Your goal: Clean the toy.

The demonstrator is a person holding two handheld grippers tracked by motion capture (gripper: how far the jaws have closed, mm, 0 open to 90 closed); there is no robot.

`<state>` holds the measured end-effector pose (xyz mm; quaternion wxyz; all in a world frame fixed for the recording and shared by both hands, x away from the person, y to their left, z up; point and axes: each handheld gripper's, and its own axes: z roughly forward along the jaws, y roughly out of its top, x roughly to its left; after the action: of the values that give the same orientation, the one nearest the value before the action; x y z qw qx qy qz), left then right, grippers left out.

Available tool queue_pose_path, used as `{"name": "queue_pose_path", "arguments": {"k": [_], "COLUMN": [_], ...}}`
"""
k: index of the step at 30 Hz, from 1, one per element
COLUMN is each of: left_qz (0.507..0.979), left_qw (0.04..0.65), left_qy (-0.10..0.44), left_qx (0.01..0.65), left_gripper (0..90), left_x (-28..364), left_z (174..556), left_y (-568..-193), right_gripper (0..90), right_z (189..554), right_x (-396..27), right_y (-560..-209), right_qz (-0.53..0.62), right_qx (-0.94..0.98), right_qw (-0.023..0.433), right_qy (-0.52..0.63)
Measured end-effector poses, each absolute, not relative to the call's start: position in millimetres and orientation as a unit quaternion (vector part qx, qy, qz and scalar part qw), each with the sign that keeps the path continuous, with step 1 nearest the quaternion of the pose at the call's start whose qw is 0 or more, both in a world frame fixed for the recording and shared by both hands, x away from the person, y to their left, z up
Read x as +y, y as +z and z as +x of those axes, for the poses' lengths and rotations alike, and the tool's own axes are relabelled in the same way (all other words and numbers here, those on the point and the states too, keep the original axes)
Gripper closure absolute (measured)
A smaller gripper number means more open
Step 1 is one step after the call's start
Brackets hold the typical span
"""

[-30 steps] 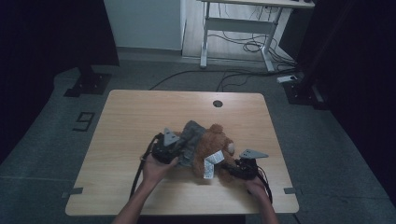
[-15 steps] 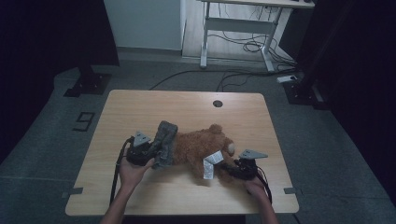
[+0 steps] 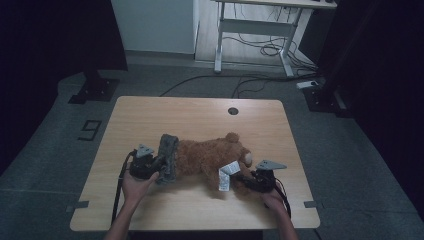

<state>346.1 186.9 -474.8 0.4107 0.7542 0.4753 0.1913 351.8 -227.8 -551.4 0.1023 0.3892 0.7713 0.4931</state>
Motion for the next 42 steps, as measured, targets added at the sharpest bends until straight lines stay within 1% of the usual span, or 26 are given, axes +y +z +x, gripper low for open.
{"name": "queue_pose_path", "arguments": {"k": [3,5,9,13,16,19,21,23,33,38,42], "left_qz": [0.754,0.763,0.790,0.819,0.836,0.855,0.858,0.853,0.842,0.828,0.820], "left_qw": [0.438,0.448,0.454,0.446,0.428,0.391,0.388,0.398,0.410,0.422,0.428], "left_qy": [0.197,0.201,0.184,0.147,0.132,0.127,0.120,0.114,0.106,0.111,0.128], "left_qx": [0.448,0.420,0.369,0.329,0.317,0.315,0.315,0.319,0.335,0.352,0.359], "left_gripper": [78.4,78.4,78.2,78.2,78.2,78.0,78.1,78.3,78.4,78.4,78.4], "left_x": [172.3,152.8,98.6,35.9,1.4,-20.8,-21.8,-16.9,15.4,38.9,56.9], "left_z": [340.1,336.0,336.1,343.4,347.9,353.2,354.3,353.2,349.3,347.6,344.1], "left_y": [-453.6,-440.4,-428.9,-434.2,-445.4,-467.2,-477.5,-481.8,-480.1,-477.5,-471.3], "right_gripper": [61.6,61.6,61.5,61.6,61.6,61.7,61.7,61.7,62.0,62.0,62.1], "right_z": [351.7,351.5,351.2,351.0,350.9,350.7,350.5,350.7,350.1,350.4,350.5], "right_x": [-227.5,-226.6,-225.6,-225.6,-225.6,-225.9,-226.2,-226.7,-225.9,-226.4,-226.5], "right_y": [-551.4,-551.2,-551.1,-551.0,-550.8,-550.9,-550.9,-551.1,-551.0,-551.0,-551.0], "right_qz": [0.390,0.389,0.388,0.388,0.387,0.384,0.384,0.382,0.379,0.378,0.377], "right_qx": [0.771,0.771,0.771,0.771,0.772,0.773,0.775,0.778,0.778,0.777,0.778], "right_qw": [0.104,0.105,0.107,0.106,0.106,0.109,0.109,0.111,0.108,0.106,0.105], "right_qy": [0.493,0.492,0.493,0.493,0.493,0.492,0.490,0.487,0.489,0.491,0.492]}}
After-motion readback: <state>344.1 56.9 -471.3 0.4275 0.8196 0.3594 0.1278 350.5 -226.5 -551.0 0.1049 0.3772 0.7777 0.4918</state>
